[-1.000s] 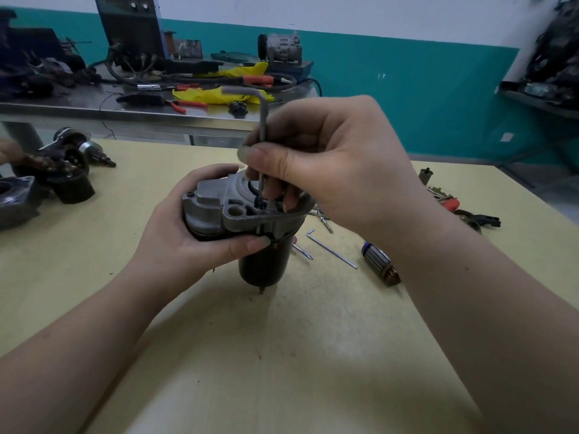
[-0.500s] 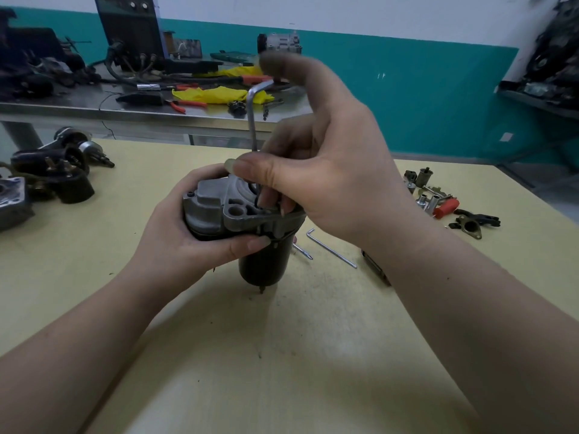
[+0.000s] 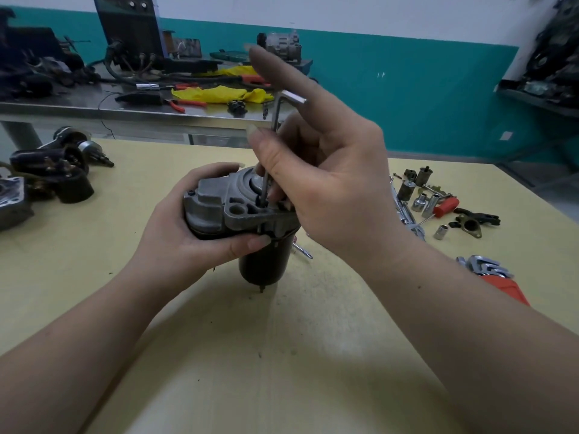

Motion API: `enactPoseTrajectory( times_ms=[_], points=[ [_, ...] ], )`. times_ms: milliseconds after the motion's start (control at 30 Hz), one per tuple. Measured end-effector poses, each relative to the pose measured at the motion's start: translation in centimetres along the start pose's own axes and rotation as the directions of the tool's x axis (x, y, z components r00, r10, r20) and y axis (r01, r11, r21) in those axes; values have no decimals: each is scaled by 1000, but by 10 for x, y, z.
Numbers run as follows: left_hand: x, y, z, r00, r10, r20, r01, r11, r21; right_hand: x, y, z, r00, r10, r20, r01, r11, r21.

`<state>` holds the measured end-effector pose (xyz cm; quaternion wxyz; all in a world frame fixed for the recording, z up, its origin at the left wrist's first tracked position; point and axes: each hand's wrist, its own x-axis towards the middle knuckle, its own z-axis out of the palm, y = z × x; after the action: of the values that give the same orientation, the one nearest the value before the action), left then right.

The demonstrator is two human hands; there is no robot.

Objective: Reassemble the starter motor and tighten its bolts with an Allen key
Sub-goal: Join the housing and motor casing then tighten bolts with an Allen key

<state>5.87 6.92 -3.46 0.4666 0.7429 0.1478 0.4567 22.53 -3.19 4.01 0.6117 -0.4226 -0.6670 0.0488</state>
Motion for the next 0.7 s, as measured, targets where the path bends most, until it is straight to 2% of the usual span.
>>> enactPoseTrajectory(
  times_ms=[167, 300, 467, 533, 700],
  points=[
    [-1, 2, 2, 1000, 10, -20, -10, 1000, 8, 2, -2, 1, 997, -64, 50, 66, 997, -38],
    [-1, 1, 2, 1000, -8, -29, 9, 1000, 8, 7, -6, -9, 987, 62, 147, -59, 998, -25],
    [0, 2, 3, 1000, 0, -26, 0, 1000, 13, 9, -7, -4, 985, 129, 115, -117, 988, -101],
    [0, 1, 3, 1000, -1, -27, 1, 1000, 9, 9, -5, -3, 989, 104, 103, -89, 986, -140],
    [0, 0, 3, 1000, 8, -20, -8, 1000, 15, 10, -7, -5, 996, 2, 90, 2, 999, -45]
  ],
)
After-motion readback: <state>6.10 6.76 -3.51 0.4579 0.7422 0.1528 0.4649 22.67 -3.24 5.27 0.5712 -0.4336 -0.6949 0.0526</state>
